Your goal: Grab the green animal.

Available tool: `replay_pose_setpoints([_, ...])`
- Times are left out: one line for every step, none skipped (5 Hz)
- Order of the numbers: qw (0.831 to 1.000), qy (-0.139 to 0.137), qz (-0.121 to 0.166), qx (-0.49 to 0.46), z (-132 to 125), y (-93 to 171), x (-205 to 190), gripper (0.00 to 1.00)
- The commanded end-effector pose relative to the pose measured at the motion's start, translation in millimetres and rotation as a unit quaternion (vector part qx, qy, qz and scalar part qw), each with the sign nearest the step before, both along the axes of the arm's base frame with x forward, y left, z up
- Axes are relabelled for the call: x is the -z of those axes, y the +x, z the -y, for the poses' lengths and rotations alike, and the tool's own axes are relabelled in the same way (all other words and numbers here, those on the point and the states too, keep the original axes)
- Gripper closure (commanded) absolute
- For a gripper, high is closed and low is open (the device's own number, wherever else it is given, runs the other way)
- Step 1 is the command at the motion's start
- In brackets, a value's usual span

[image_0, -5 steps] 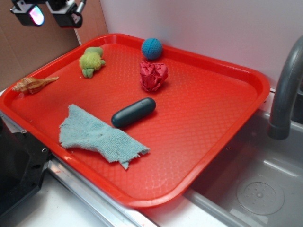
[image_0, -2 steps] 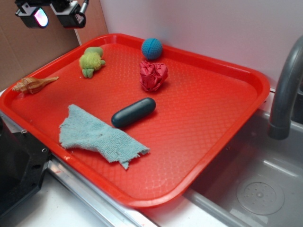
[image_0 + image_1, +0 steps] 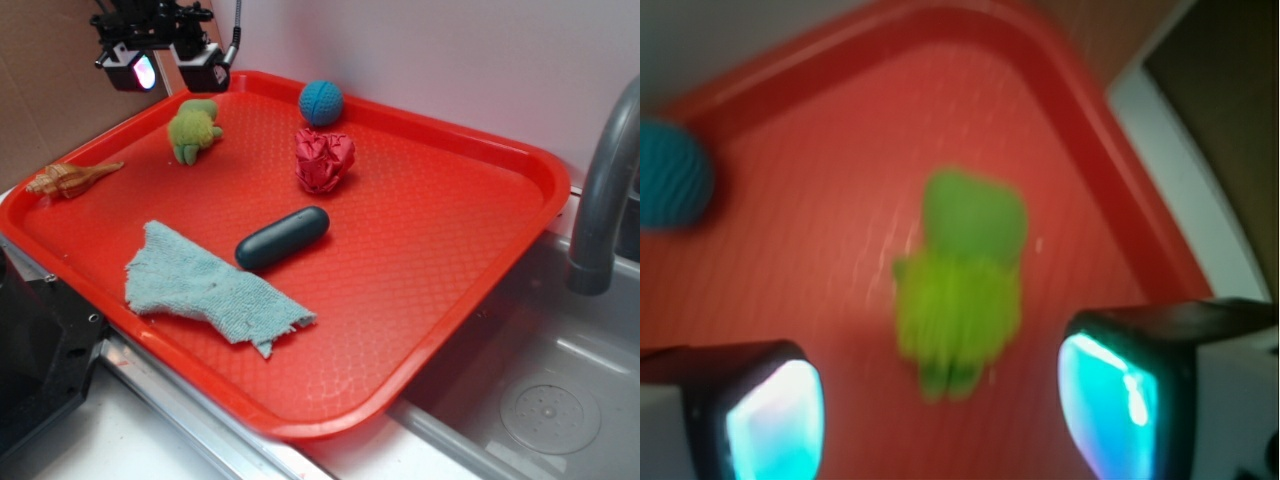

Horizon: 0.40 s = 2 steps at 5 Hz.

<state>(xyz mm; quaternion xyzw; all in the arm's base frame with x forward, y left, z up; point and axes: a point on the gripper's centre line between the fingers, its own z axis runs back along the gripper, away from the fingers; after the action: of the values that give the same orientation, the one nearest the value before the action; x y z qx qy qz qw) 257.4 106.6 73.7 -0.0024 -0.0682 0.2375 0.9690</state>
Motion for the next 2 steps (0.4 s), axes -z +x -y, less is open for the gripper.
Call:
replay_pose_setpoints([1.0, 0.011, -0.021, 0.002, -16.7, 18.2, 22.9, 0.0])
replay_pose_setpoints([0.998, 0.022, -0.056, 0.015, -20.8, 18.0, 33.4, 0.0])
